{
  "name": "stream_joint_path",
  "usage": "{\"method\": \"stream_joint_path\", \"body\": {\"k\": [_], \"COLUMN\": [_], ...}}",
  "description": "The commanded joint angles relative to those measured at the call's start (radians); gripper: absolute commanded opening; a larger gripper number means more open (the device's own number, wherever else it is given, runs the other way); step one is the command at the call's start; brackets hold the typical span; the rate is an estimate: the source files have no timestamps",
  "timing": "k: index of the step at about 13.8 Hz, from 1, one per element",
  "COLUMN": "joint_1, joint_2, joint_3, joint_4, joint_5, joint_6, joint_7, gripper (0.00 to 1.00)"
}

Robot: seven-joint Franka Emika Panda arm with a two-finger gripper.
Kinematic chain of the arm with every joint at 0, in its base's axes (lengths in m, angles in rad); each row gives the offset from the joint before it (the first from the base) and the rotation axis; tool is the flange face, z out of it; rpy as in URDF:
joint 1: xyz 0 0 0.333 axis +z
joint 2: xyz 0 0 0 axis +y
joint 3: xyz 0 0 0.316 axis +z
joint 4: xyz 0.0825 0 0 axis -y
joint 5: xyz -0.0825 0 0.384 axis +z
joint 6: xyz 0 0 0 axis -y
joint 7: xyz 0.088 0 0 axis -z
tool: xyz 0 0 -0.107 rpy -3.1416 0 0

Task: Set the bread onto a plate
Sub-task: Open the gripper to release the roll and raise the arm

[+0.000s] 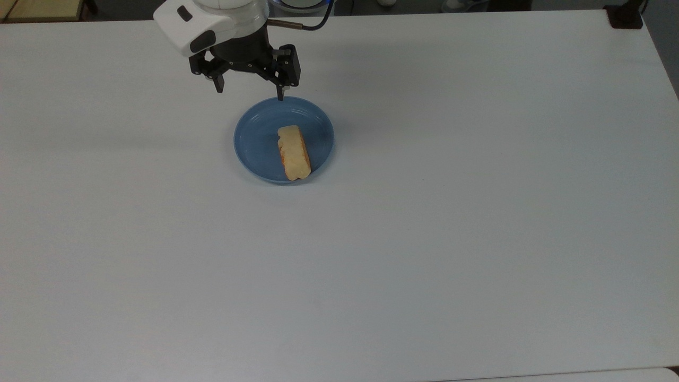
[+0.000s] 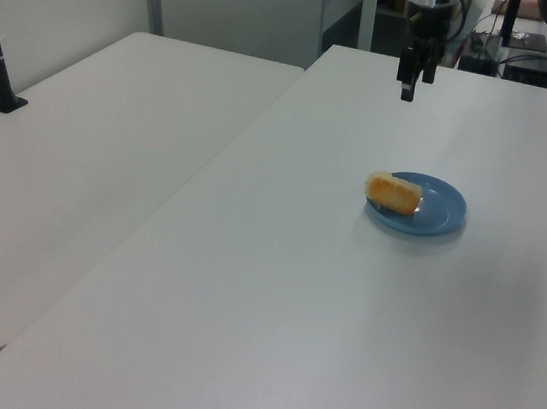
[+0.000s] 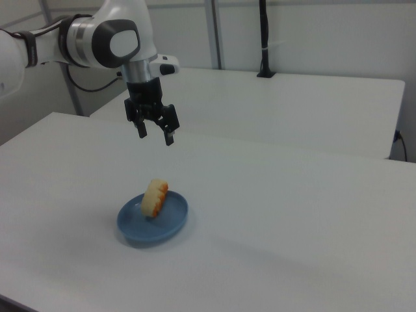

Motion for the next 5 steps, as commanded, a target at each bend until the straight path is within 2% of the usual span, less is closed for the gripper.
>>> {"method": "stream_joint_path", "body": {"k": [1,5], "joint_1": [0.002,0.005], "joint_2": [-0.051,-0.059], "joint_3": [0.008,0.01], "joint_4": [-0.006,-0.008], "joint_5": [0.017,0.017], "joint_6": [-0.034,-0.033], "joint_7": [0.024,0.024], "gripper": [1.0,1.0]}}
